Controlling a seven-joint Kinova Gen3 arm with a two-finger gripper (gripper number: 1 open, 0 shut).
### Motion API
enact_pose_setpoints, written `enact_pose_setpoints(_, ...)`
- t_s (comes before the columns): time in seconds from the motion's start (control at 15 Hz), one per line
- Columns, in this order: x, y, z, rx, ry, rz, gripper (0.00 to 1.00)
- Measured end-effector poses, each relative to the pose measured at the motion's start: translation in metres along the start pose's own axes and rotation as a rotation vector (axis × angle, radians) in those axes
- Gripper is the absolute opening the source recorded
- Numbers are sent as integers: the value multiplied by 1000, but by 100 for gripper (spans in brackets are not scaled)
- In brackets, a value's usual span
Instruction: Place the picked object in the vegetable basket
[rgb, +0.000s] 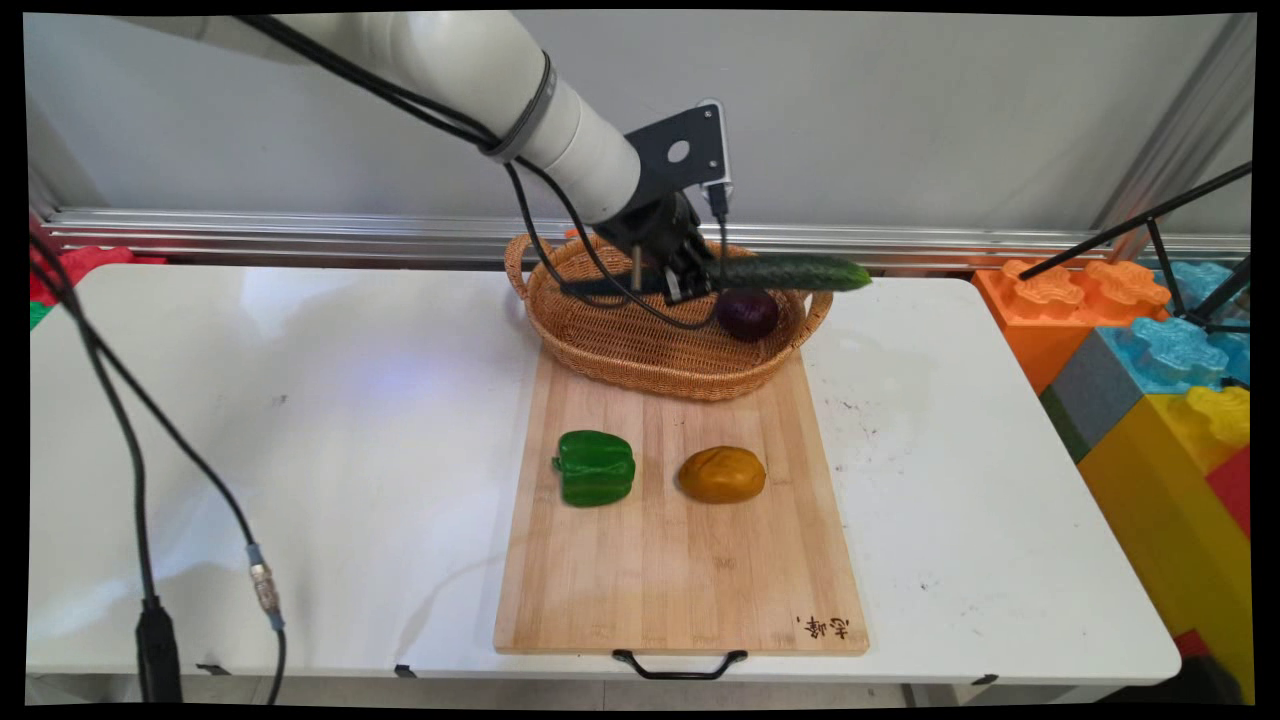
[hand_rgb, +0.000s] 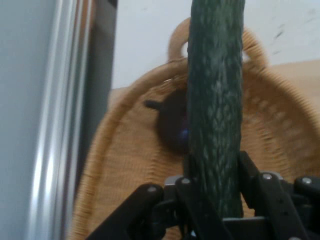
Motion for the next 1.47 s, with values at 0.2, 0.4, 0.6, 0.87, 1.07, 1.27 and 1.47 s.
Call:
enact_pose_setpoints(0.2,-16,-25,23,13,-4,139,0)
enact_pose_setpoints(0.4,-25,-42,39,22,-3,244,0)
enact_pose_setpoints(0.6,-33,-58,52,30,-4,317,0)
enact_pose_setpoints(0.87,-46,-74,67,21,-18,380,0)
enact_pose_setpoints(1.07,-57,-79,75,-1,-36,395,0)
enact_pose_setpoints(1.27,-66,-82,84,-21,-48,400,0)
enact_pose_setpoints(1.47,-75,-84,95,-34,-52,400,0)
